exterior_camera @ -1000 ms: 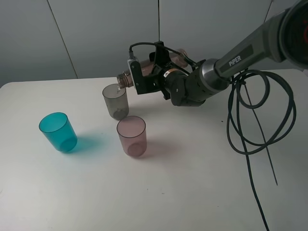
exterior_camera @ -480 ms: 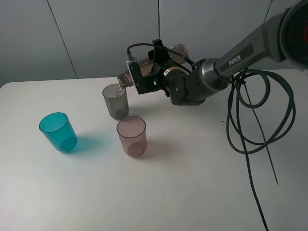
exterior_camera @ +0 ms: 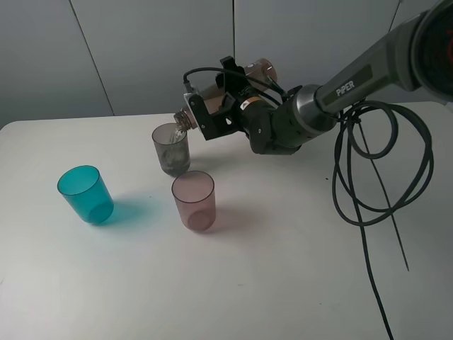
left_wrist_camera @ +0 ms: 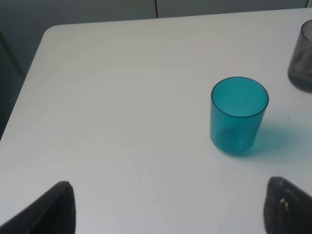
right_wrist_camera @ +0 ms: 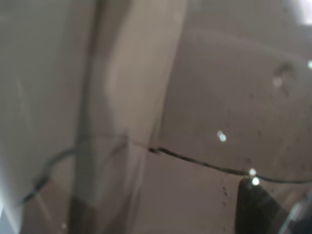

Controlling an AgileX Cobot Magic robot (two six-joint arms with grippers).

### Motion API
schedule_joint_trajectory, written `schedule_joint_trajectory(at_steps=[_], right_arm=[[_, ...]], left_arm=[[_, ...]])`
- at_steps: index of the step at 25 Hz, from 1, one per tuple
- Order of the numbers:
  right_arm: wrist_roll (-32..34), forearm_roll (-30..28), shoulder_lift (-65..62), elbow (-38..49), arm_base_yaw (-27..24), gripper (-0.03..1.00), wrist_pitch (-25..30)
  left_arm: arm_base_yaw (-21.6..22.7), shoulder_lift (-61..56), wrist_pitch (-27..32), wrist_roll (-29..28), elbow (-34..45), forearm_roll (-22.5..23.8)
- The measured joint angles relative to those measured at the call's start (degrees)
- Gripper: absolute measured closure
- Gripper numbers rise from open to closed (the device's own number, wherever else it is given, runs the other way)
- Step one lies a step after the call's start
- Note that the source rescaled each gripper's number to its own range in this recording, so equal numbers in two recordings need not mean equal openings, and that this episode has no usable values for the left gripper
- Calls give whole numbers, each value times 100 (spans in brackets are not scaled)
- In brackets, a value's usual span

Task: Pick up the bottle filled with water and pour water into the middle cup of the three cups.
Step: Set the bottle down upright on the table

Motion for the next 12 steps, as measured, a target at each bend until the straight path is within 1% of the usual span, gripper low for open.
schedule_joint_trajectory(at_steps=[12], right_arm=[[-50, 0, 0, -89, 0, 97, -36]], left_arm=[[0, 0, 0, 0, 0, 0]])
